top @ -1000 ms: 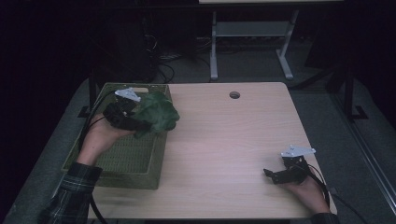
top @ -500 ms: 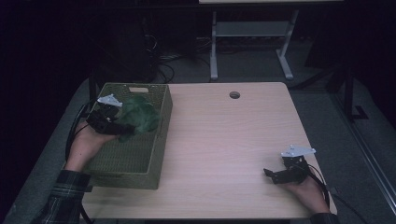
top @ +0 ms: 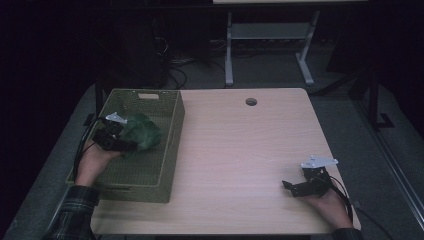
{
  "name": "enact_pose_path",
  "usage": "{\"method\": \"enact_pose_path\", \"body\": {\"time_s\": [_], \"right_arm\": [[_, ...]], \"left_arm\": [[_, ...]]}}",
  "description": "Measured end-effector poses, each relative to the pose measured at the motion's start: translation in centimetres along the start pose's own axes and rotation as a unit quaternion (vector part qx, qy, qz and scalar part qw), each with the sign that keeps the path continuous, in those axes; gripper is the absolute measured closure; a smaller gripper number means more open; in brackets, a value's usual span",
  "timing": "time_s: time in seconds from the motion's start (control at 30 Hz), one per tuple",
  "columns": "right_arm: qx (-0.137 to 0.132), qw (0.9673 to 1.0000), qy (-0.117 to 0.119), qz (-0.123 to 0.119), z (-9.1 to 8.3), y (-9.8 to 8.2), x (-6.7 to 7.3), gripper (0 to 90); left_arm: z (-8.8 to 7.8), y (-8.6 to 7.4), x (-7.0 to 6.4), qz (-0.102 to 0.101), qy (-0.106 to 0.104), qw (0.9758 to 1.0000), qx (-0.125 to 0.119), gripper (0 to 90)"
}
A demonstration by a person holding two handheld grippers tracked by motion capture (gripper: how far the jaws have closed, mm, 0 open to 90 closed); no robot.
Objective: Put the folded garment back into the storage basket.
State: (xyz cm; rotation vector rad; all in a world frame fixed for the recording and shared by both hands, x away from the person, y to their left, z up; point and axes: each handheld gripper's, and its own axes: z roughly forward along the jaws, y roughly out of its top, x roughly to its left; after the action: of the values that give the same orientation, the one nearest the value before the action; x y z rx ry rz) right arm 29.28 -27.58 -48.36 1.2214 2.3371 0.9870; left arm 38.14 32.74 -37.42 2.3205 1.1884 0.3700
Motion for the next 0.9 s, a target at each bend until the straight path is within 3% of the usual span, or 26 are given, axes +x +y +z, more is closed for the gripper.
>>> {"method": "enact_pose_path", "body": {"time_s": [0.2,0.37,0.7,0.9], "right_arm": [[0.0,1.0,0.0,0.0,0.0,0.0,0.0,1.9],[0.0,1.0,0.0,0.0,0.0,0.0,0.0,1.9],[0.0,1.0,-0.001,0.0,0.0,0.0,0.0,1.9],[0.0,1.0,0.0,0.001,0.0,0.0,0.0,1.9]], "left_arm": [[1.9,-1.1,0.7,-0.006,-0.005,0.9998,0.019,65.2],[2.2,-1.1,0.6,-0.002,-0.004,0.9997,0.024,59.8],[2.9,-1.2,0.6,-0.009,-0.011,0.9992,0.038,35.3],[2.4,-1.3,0.5,-0.01,-0.009,0.9996,0.025,17.5]]}}
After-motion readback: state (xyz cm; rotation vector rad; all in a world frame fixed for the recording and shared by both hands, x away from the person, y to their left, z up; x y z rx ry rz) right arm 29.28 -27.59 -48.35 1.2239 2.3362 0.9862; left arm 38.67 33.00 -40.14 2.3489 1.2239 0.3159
